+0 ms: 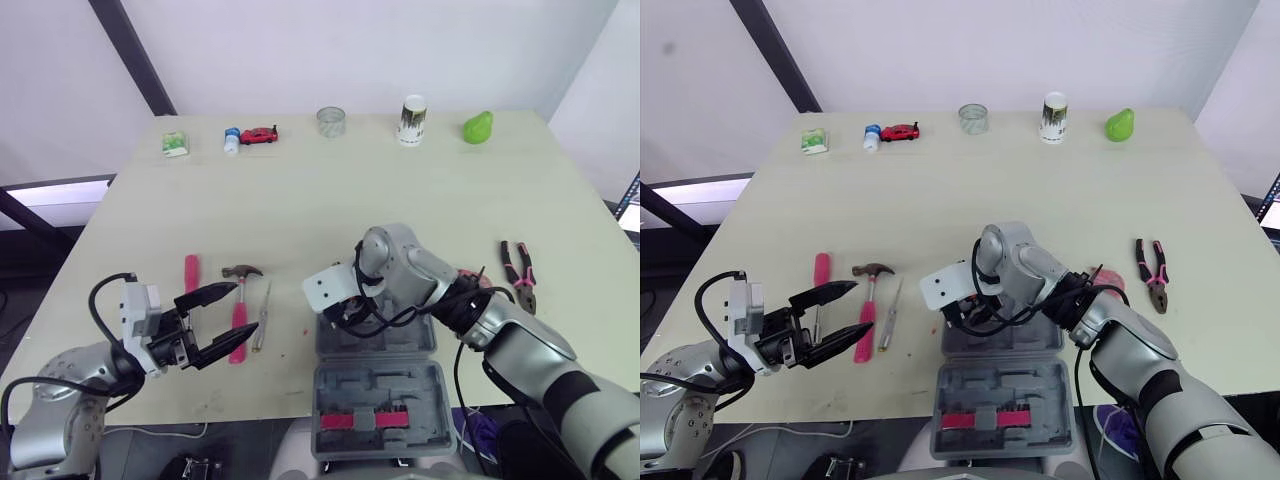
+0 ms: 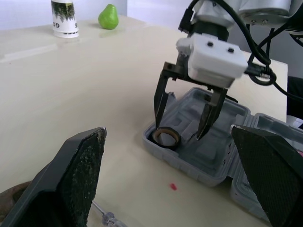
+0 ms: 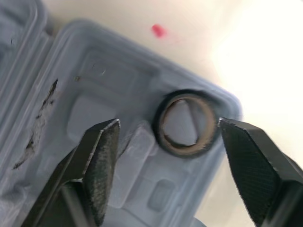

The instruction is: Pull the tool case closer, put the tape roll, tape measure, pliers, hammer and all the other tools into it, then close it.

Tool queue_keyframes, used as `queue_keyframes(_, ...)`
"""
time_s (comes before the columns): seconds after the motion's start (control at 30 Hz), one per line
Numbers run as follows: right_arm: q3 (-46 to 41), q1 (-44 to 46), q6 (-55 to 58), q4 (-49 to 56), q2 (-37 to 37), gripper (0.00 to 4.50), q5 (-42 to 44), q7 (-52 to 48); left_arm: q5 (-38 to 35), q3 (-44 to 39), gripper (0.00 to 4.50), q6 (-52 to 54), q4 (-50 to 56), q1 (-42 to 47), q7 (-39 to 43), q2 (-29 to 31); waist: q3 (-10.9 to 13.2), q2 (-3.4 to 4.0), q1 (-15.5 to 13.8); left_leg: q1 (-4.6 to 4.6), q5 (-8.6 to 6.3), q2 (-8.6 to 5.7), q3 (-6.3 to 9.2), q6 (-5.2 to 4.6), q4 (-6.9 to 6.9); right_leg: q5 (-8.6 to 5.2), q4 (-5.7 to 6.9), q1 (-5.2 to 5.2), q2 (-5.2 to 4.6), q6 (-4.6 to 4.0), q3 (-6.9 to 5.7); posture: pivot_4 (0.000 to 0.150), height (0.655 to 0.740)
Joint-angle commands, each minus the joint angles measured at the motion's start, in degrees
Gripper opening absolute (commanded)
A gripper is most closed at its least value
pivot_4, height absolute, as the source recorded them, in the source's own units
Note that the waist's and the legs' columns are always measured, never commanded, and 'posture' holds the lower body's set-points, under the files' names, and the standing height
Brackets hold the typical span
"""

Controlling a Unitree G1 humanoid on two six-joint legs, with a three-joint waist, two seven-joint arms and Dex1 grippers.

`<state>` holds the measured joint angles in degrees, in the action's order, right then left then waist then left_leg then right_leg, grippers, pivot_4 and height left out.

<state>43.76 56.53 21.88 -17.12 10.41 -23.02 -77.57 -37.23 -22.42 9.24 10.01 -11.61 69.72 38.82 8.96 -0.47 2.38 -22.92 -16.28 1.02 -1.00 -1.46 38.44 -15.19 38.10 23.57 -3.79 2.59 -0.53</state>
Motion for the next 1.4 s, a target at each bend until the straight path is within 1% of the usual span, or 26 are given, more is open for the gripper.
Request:
queue_keyframes(0.03, -7.1, -1.9, 3.4, 5.9, -0.3, 3.55, 5.2, 2.0, -0.5, -0.5, 4.50, -0.1, 1.8, 0.1, 0.0, 0.9, 0.0, -0.02, 0.0, 0.00, 0.00, 0.00, 0.00, 0.00, 0.00, 0.00, 0.00, 0.00, -0.02, 0.00, 0.01, 0.150, 0.7400)
queue_keyframes(0.13, -13.1, -6.0, 6.5, 10.0, -0.9, 3.55, 10.3, 4.7, -0.6, -0.5, 4.50, 0.0, 1.6, 0.5, 0.3, 1.2, 0.0, -0.04, -0.1, 0.00, 0.00, 0.01, 0.01, 0.00, 0.00, 0.00, -0.01, -0.03, -0.17, 0.00, -0.01, 0.150, 0.7400)
queue_keyframes(0.2, -17.1, -9.0, 7.9, 12.2, -1.6, 3.55, 13.1, 8.2, -0.7, -0.5, 4.50, 0.1, 1.3, 0.9, 0.5, 1.4, 0.0, -0.04, -0.1, 0.00, 0.00, 0.00, 0.00, 0.00, 0.00, 0.00, -0.02, -0.04, -0.20, 0.00, 0.00, 0.150, 0.7400)
queue_keyframes(0.33, -21.7, -14.2, 8.4, 14.3, -2.1, 3.55, 17.4, 12.9, -0.6, -0.2, 4.50, 0.2, 0.6, 1.9, 1.1, 1.9, 0.0, -0.06, -0.2, 0.02, 0.00, 0.00, 0.02, 0.00, 0.04, 0.01, 0.02, -0.07, -0.19, 0.01, -0.03, 0.150, 0.7400)
queue_keyframes(0.37, -22.9, -16.1, 8.3, 14.6, -2.3, 3.34, 18.2, 14.8, -0.6, 0.0, 4.50, 0.3, 0.4, 2.3, 1.3, 2.2, 0.0, -0.06, -0.2, 0.02, 0.00, 0.00, 0.02, 0.00, 0.04, 0.01, 0.02, -0.07, -0.18, 0.01, -0.01, 0.150, 0.7400)
queue_keyframes(0.43, -24.0, -20.1, 7.0, 15.3, -2.4, 2.69, 19.6, 17.4, -0.6, 0.3, 4.50, 0.6, -0.3, 3.4, 1.9, 2.8, 0.0, -0.08, -0.2, 0.04, 0.00, 0.00, 0.02, -0.01, 0.04, 0.01, 0.04, -0.08, -0.16, 0.01, -0.01, 0.150, 0.7400)
queue_keyframes(0.53, -23.9, -24.2, 5.1, 15.3, -2.6, 1.29, 20.4, 20.8, -0.5, 0.9, 4.50, 0.9, -1.4, 4.8, 2.9, 3.6, 0.0, -0.07, -0.1, 0.05, 0.00, 0.00, -0.03, -0.01, 0.03, 0.00, 0.03, -0.08, 0.07, 0.01, 0.03, 0.150, 0.7400)
queue_keyframes(0.83, -19.7, -25.4, -2.3, 10.8, -1.0, 1.29, 18.2, 24.4, 0.0, 1.4, 4.50, 0.9, -2.9, 6.4, 5.2, 5.0, 0.0, -0.09, 0.0, 0.13, -0.01, 0.07, -0.12, -0.04, 0.06, 0.01, 0.14, -0.06, 0.23, 0.01, 0.13, 0.150, 0.7400)
queue_keyframes(0.93, -18.6, -25.7, -3.1, 9.1, -0.9, 1.29, 18.5, 24.7, 0.6, 1.8, 4.50, 0.2, -3.7, 6.6, 6.2, 5.4, 0.0, -0.09, 0.0, 0.13, 0.00, 0.06, -0.14, -0.03, 0.10, 0.01, 0.14, -0.07, 0.21, 0.02, 0.15, 0.150, 0.7400)
queue_keyframes(1.07, -18.3, -25.8, -4.4, 3.9, -1.3, 1.29, 17.9, 26.7, 1.3, 2.3, 4.50, -0.4, -4.6, 7.3, 6.9, 5.4, -0.1, -0.11, -0.1, 0.13, 0.00, 0.06, -0.13, -0.02, 0.10, 0.01, 0.16, -0.07, 0.23, 0.01, 0.14, 0.150, 0.7400)
queue_keyframes(1.2, -16.8, -26.3, -2.9, 0.5, -0.3, 1.29, 17.4, 26.0, 1.4, 2.2, 4.50, -0.8, -5.0, 7.4, 7.2, 5.4, -0.1, -0.13, 0.0, 0.15, 0.00, 0.07, -0.15, -0.02, 0.11, 0.01, 0.20, -0.07, 0.24, 0.01, 0.18, 0.150, 0.7400)
queue_keyframes(1.3, -15.9, -26.9, -2.5, 0.3, 0.2, 1.29, 17.1, 25.8, 1.5, 2.1, 4.50, -0.8, -5.1, 7.5, 7.2, 5.3, -0.1, -0.16, -0.1, 0.20, -0.02, 0.08, -0.15, -0.06, 0.11, 0.01, 0.23, -0.09, 0.24, 0.01, 0.18, 0.150, 0.7400)
queue_keyframes(1.4, -17.6, -26.7, -3.0, 2.7, -1.1, 1.29, 19.0, 26.7, 1.5, 2.0, 4.50, -0.8, -5.1, 7.4, 7.1, 5.3, -0.1, -0.19, -0.1, 0.21, -0.05, 0.08, -0.14, -0.13, 0.13, 0.01, 0.26, -0.09, 0.24, 0.01, 0.18, 0.150, 0.7400)
